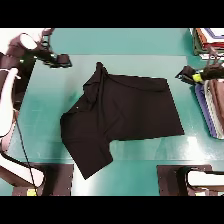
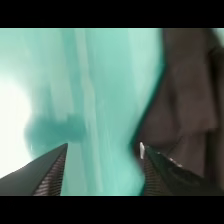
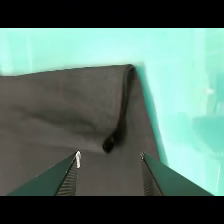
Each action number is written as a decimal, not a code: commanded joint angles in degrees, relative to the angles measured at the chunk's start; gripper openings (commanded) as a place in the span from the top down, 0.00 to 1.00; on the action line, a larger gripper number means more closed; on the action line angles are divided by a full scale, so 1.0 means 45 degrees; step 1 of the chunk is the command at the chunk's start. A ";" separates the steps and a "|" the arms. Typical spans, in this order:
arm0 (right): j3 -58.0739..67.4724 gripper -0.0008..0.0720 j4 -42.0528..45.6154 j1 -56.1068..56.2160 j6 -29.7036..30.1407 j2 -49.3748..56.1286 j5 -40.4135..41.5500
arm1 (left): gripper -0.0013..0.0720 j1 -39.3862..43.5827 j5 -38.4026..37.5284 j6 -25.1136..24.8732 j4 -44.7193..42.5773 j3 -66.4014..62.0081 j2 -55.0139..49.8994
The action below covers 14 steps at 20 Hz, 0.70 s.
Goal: Fold the shirts.
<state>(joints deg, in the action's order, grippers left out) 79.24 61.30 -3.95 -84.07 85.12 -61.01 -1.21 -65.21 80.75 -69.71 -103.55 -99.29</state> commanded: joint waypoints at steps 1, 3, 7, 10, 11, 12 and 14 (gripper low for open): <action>-0.0884 0.37 0.0039 -0.0612 0.0690 -0.1821 -0.0821 | 0.23 -0.1341 -0.2939 0.0291 0.0068 0.0481 0.1078; -0.1899 0.37 0.0039 -0.0709 0.0850 -0.2963 -0.1195 | 0.23 -0.1802 -0.3347 0.0126 0.0053 0.2540 0.2531; -0.3628 0.37 -0.0073 -0.0704 0.1491 -0.4673 -0.1399 | 0.23 -0.2147 -0.2599 -0.0379 -0.0087 0.9413 0.6931; -0.4299 0.37 -0.0063 -0.0709 0.1520 -0.5338 -0.1462 | 0.23 -0.2147 -0.2686 -0.0379 -0.0034 1.3610 0.9287; -0.4333 0.37 -0.0063 -0.0709 0.1613 -0.5464 -0.1491 | 0.23 -0.2147 -0.2676 -0.0374 -0.0039 1.4634 0.9772; -0.4333 0.37 -0.0068 -0.0704 0.1617 -0.5571 -0.1462 | 0.23 -0.2147 -0.2618 -0.0369 0.0063 1.5373 1.0054; -0.4323 0.37 -0.0063 -0.0709 0.1617 -0.5751 -0.1438 | 0.23 -0.2147 -0.2589 -0.0374 0.0665 1.6271 1.0224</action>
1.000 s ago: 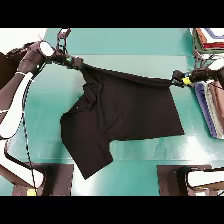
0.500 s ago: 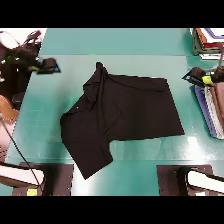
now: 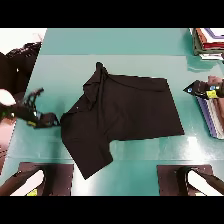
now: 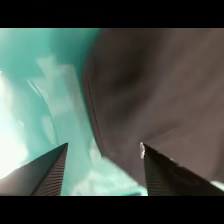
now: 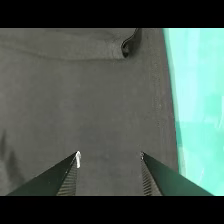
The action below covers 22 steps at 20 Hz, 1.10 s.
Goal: Fold the shirts.
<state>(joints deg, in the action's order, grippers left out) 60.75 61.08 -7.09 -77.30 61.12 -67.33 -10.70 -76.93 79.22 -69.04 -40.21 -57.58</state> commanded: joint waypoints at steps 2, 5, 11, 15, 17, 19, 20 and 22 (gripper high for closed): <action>-0.0189 0.37 -0.0015 -0.0010 0.0112 -0.0423 -0.0146 | 0.23 -0.0034 0.0447 -0.0034 0.0874 0.2628 0.0957; -0.0189 0.37 -0.0015 -0.0010 0.0112 -0.0418 -0.0282 | 0.23 -0.0034 0.1224 -0.0029 0.1248 0.3021 0.0957; -0.0189 0.37 0.0010 -0.0010 0.0112 -0.0418 -0.0413 | 0.35 0.0000 0.2399 -0.0267 0.2730 0.3920 0.0918; -0.0447 0.37 0.1447 -0.0078 0.0136 -0.0418 -0.1700 | 0.94 0.0000 0.2429 -0.0282 0.2861 0.3662 0.0933; -0.1379 0.37 0.1802 -0.0743 0.0155 -0.0413 -0.2497 | 0.94 0.0000 0.2404 -0.0287 0.2662 0.2861 0.0947; -0.2710 0.37 0.1753 -0.1933 0.0170 -0.0413 -0.2749 | 0.94 0.0000 0.2302 -0.0374 0.2667 0.1914 0.0947; -0.3395 0.37 0.1651 -0.2642 0.0291 -0.0374 -0.2671 | 0.94 0.0000 0.2307 -0.0374 0.2671 0.1491 0.0947; -0.4493 0.37 0.1224 -0.3925 0.0733 0.0073 -0.2754 | 0.94 0.0000 0.2327 -0.0369 0.2691 0.1005 0.0947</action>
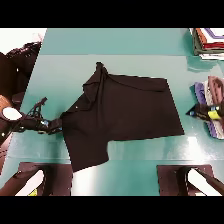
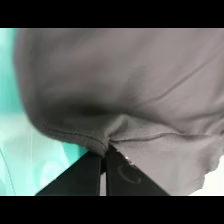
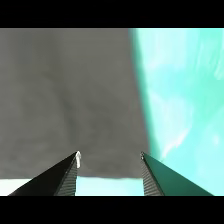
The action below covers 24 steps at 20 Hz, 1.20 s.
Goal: Fold the shirts.
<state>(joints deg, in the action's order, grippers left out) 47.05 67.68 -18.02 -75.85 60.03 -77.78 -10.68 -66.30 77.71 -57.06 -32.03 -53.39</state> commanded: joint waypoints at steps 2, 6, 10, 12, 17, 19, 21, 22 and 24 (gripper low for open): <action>-0.2375 0.37 -0.1200 -0.2409 0.1039 0.1015 -0.0316 | 0.94 -0.0005 -0.0034 -0.0039 0.0058 -0.0923 0.0015; -0.2832 0.37 -0.2123 -0.2764 0.1496 0.2472 -0.0223 | 0.94 -0.0005 -0.0039 -0.0034 0.0058 -0.0918 0.0015; -0.2837 0.43 -0.2147 -0.2764 0.1501 0.2856 -0.0209 | 0.94 -0.0005 -0.0034 -0.0034 0.0063 -0.0918 0.0015; -0.2837 0.52 -0.2152 -0.2759 0.1535 0.2623 -0.0199 | 0.94 -0.0005 -0.0034 -0.0029 0.0068 -0.0923 0.0015; -0.2832 0.97 -0.2395 -0.2764 0.2118 0.1156 -0.0034 | 0.94 -0.0005 -0.0039 -0.0015 0.0180 -0.0971 0.0024; -0.2501 0.97 -0.3653 -0.2764 0.2123 0.0204 0.0053 | 0.94 -0.0005 -0.0083 0.0073 0.0408 -0.1627 0.0029; -0.1360 0.97 -0.5523 -0.2735 0.2118 -0.0845 0.0053 | 0.94 -0.0005 -0.0568 0.0078 0.0593 -0.3463 0.0029; -0.0486 0.97 -0.6528 -0.2696 0.2118 -0.1355 0.0107 | 0.94 -0.0005 -0.0889 0.0078 0.0763 -0.4711 0.0029; 0.1632 0.97 -0.7621 -0.2171 0.2093 -0.2225 0.0719 | 0.94 -0.0005 -0.1496 0.0078 0.1156 -0.7902 0.0029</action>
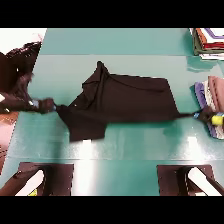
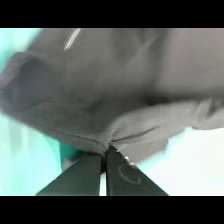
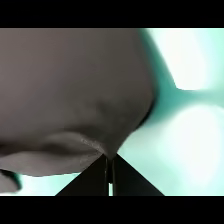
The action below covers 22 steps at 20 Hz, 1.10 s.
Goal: Fold the shirts.
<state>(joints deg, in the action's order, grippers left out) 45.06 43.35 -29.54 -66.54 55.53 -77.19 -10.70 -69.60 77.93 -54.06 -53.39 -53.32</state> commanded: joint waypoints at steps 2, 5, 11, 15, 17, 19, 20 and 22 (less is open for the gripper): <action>0.4561 0.98 -0.2263 0.1112 0.0019 -0.1996 0.1559 | 0.94 0.0000 -0.1030 0.0078 0.0690 -0.6756 0.0015; 0.8053 0.98 -0.2055 0.1593 0.0019 -0.2798 0.2909 | 0.94 0.0000 -0.0903 0.0291 0.0612 -1.2114 0.0015; 1.2575 0.98 0.1491 0.0860 -0.1054 -0.3400 0.2565 | 0.94 0.0000 0.0413 0.0967 0.0534 -1.6908 0.0840; 1.4440 0.98 0.2506 -0.0155 -0.1496 -0.2875 0.0733 | 0.94 0.0000 0.1370 0.1073 0.0724 -1.7053 0.1710; 1.5353 0.98 0.2715 -0.0423 -0.1938 -0.2113 -0.0593 | 0.94 0.0000 0.1122 0.1180 0.0743 -1.6786 0.1700; 1.5936 0.98 0.2657 -0.0413 -0.2380 -0.1078 -0.1807 | 0.94 0.0000 0.0976 0.1263 0.0680 -1.5450 0.1695; 1.5960 0.98 0.2555 -0.0398 -0.2618 -0.0578 -0.2297 | 0.94 0.0000 0.0971 0.1268 0.0680 -1.4464 0.1695; 1.5460 0.98 0.2681 0.0097 -0.2841 0.0452 -0.3191 | 0.94 0.0000 0.0763 0.1268 0.0690 -1.2254 0.1438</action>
<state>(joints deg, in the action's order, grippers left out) 114.26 54.26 -30.33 -76.79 51.94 -83.72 -10.68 -65.36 83.33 -50.83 -117.80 -46.26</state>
